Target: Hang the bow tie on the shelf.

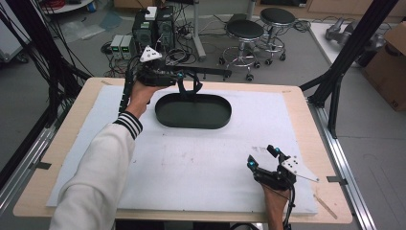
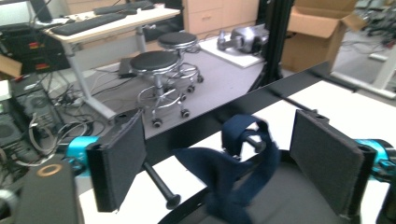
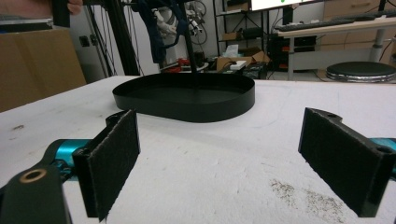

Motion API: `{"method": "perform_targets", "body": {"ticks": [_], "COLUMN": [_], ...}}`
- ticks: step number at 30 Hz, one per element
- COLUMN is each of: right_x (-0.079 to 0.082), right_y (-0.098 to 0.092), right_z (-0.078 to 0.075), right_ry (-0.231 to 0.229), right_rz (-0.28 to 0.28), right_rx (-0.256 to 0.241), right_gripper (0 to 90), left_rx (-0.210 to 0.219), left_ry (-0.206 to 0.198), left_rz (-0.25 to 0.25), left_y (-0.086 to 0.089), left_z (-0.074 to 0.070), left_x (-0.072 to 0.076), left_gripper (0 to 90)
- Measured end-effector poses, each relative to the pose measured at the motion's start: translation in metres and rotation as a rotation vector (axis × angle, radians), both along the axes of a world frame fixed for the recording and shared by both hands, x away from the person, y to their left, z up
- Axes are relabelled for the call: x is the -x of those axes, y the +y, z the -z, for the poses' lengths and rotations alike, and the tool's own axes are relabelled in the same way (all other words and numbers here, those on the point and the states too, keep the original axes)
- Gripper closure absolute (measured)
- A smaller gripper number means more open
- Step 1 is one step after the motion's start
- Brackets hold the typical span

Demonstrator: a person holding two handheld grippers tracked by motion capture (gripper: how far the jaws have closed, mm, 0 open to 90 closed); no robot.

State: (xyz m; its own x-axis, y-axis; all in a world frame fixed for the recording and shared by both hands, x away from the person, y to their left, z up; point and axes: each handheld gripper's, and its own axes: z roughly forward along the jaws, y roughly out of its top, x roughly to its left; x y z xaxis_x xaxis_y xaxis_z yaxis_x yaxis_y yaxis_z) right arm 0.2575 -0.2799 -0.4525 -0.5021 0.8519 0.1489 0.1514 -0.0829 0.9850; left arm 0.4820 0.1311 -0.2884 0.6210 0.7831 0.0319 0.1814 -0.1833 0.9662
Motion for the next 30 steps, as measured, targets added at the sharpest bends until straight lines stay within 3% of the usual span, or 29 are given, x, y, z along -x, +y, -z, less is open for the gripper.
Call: {"method": "perform_targets", "body": {"ticks": [5,9,14,19,24,27,30], "right_x": [0.000,0.001,0.002,0.003,0.003,0.003,0.003], "right_y": [0.000,0.001,0.003,0.004,0.004,0.005,0.005], "right_z": [0.000,0.000,0.000,0.000,0.000,0.000,0.000], "right_ry": [-0.001,-0.015,-0.023,-0.031,-0.038,-0.037,-0.042], "right_rz": [0.000,0.004,0.010,0.008,0.011,0.014,0.017], "right_rx": [0.005,0.023,0.034,0.042,0.052,0.053,0.058], "right_gripper": [11.7,11.7,11.7,11.7,11.7,11.6,11.6], "left_rx": [0.009,0.012,0.024,0.020,0.040,0.068,0.068], "left_ry": [-0.029,-0.073,-0.116,-0.115,-0.151,-0.154,-0.168], "left_rz": [0.030,0.051,0.035,0.034,0.040,0.032,0.020], "left_y": [0.012,0.038,0.076,0.112,0.139,0.152,0.159], "left_z": [-0.007,-0.009,0.000,0.026,0.058,0.086,0.110], "left_x": [0.017,0.046,0.083,0.118,0.154,0.175,0.191], "left_gripper": [16.5,16.5,16.8,16.8,16.6,16.7,16.7]}}
